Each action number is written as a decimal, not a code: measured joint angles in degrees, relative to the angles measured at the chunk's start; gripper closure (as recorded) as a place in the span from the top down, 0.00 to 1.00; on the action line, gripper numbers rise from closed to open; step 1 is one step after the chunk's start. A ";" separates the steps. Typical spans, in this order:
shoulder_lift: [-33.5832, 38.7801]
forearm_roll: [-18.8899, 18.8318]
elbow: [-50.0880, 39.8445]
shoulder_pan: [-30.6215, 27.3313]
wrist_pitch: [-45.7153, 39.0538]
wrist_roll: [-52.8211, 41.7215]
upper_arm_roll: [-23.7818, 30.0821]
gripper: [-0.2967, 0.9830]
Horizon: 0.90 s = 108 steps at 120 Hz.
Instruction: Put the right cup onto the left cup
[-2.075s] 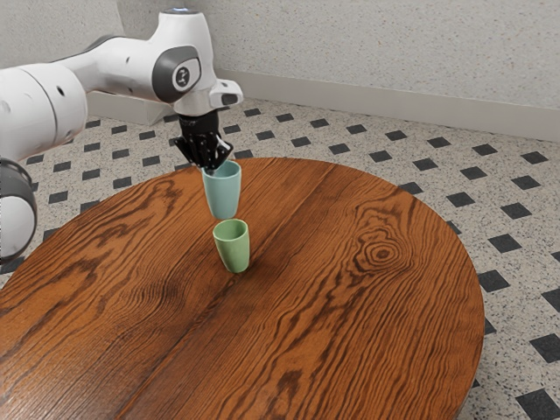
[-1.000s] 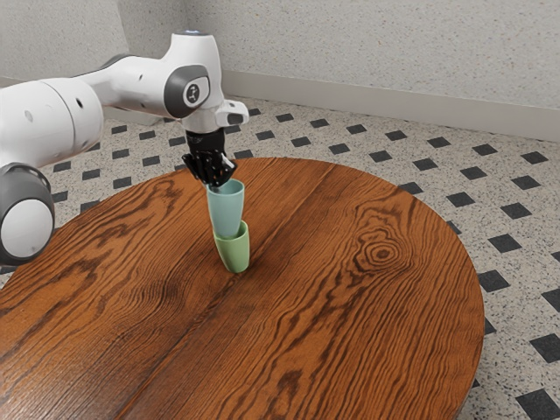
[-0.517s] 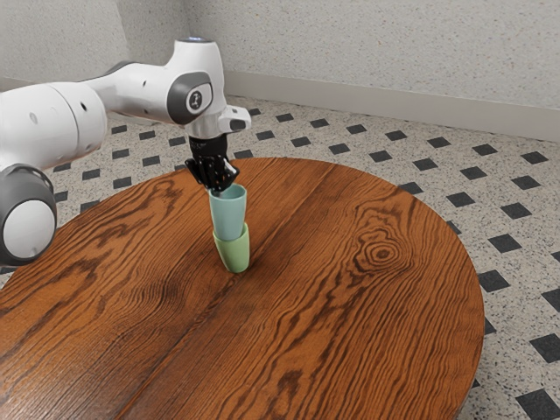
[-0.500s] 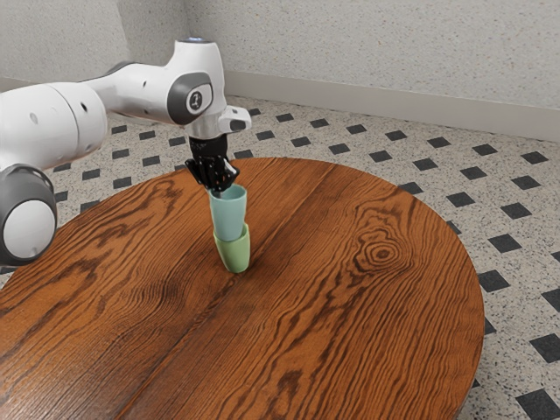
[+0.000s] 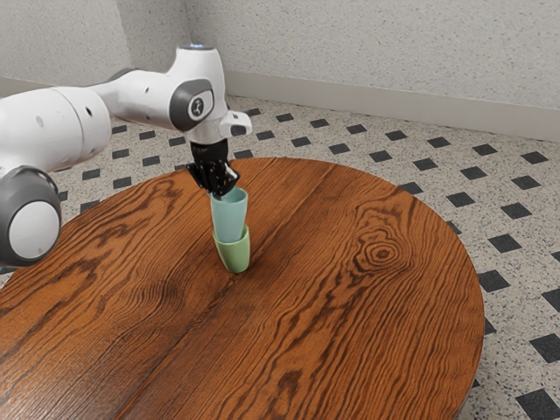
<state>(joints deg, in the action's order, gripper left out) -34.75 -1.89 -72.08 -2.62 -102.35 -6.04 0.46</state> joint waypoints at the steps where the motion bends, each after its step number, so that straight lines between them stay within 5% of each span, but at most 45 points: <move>1: -0.03 0.00 0.00 0.00 -0.01 0.00 0.00 0.16; 11: -0.34 0.02 -0.01 -0.01 -0.11 -0.06 -0.01 0.17; 41: -0.36 0.42 -0.10 -0.05 -0.17 -0.30 -0.02 0.56; 67: 1.77 0.27 -1.39 0.38 -0.15 -0.39 -0.05 0.69; 108: 26.28 0.39 -23.39 1.91 0.27 -0.47 -0.27 0.75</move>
<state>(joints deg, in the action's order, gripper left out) -8.47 -1.50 -95.47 -0.71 -102.09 -6.51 0.18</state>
